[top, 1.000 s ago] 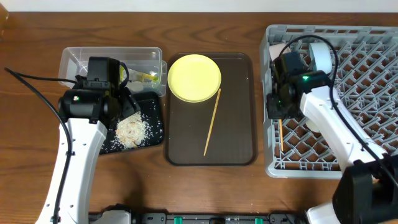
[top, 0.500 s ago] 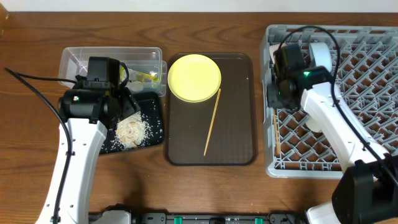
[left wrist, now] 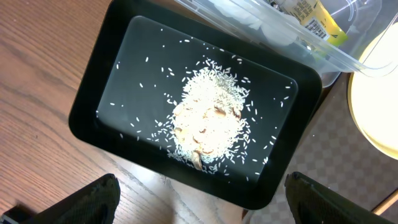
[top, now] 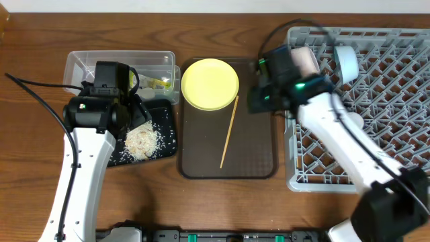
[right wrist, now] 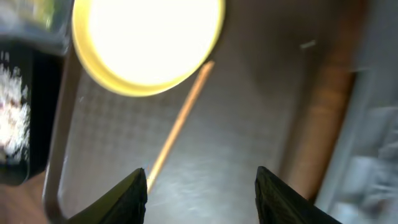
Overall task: Sort waste into correct bins and load items into the dishwasher rack
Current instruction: 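Reach the right gripper back and pinch the second chopstick, then carry the second chopstick into the rack beside the first and release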
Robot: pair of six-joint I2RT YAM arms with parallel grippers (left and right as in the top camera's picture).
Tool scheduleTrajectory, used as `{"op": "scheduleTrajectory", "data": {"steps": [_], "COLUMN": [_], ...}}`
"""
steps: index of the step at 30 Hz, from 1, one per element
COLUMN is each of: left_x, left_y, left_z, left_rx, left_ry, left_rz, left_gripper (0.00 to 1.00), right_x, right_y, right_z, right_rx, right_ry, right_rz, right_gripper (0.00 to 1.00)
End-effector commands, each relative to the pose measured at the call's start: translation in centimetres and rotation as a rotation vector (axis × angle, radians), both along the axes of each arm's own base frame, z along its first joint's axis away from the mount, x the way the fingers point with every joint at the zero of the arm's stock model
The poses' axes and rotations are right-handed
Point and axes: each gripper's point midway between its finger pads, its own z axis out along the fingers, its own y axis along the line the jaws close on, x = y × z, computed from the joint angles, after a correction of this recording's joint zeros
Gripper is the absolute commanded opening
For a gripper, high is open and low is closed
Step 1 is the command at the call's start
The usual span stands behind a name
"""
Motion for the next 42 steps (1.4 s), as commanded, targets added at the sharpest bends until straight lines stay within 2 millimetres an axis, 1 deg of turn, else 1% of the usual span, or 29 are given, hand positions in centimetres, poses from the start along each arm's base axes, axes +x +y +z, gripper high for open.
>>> {"op": "scheduleTrajectory", "data": {"steps": [1,5,8,10,12,15,16,17,20,22,25,28,31,34,37,40,42], "left_x": [-0.1,-0.1,-0.1,-0.1,-0.1,-0.1,-0.1,-0.1,-0.1,-0.1,-0.1,-0.1,-0.1,-0.1,-0.1,-0.1,-0.1], "left_y": [0.3,0.3,0.3,0.3,0.3,0.3,0.3,0.3,0.3,0.3,0.3,0.3,0.3,0.3,0.3,0.3,0.3], "left_z": [0.6,0.6,0.6,0.6,0.6,0.6,0.6,0.6,0.6,0.6,0.6,0.6,0.6,0.6,0.6,0.6,0.6], "left_rx": [0.008,0.008,0.008,0.008,0.008,0.008,0.008,0.008,0.008,0.008,0.008,0.008,0.008,0.008,0.008,0.008,0.008], "left_ry": [-0.017,-0.018,-0.017,-0.017,-0.018,-0.018,-0.018,-0.017,-0.018,-0.018,-0.017,-0.017,-0.018,-0.017,-0.018,-0.018,-0.018], "left_rz": [0.005,0.005,0.005,0.005,0.005,0.005,0.005,0.005,0.005,0.005,0.005,0.005,0.005,0.005,0.005,0.005,0.005], "left_gripper": [0.88,0.88,0.88,0.88,0.88,0.88,0.88,0.88,0.88,0.88,0.88,0.88,0.88,0.88,0.88,0.88,0.88], "right_x": [-1.2,-2.2,-2.9,-3.4,-3.8,-4.0,-4.0,-4.0,-4.1,-4.0,-3.7,-3.3,-2.1,-0.8,0.2,0.5,0.3], "right_y": [2.2,3.7,4.1,4.2,4.1,3.8,3.6,3.5,2.6,1.9,0.4,-1.4,-3.0,-4.2,-5.5,-7.5,-9.1], "right_z": [-3.2,-6.9,-9.7,-11.1,-12.5,-13.8,-14.1,-14.2,-14.4,-14.4,-14.3,-13.6,-11.6,-8.2,-3.9,0.0,1.9], "right_rx": [-0.050,-0.127,-0.192,-0.225,-0.249,-0.267,-0.273,-0.278,-0.293,-0.298,-0.310,-0.316,-0.298,-0.254,-0.209,-0.188,-0.185], "right_ry": [0.070,0.111,0.142,0.159,0.183,0.210,0.216,0.221,0.243,0.257,0.281,0.299,0.273,0.204,0.106,0.020,-0.011], "right_rz": [-0.024,-0.030,-0.065,-0.084,-0.098,-0.117,-0.120,-0.123,-0.143,-0.167,-0.200,-0.240,-0.251,-0.248,-0.225,-0.206,-0.213], "right_gripper": [0.54,0.54,0.54,0.53,0.49,0.49,0.47,0.43,0.15,0.01,0.01,0.01,0.01,0.01,0.01,0.01,0.01]}}
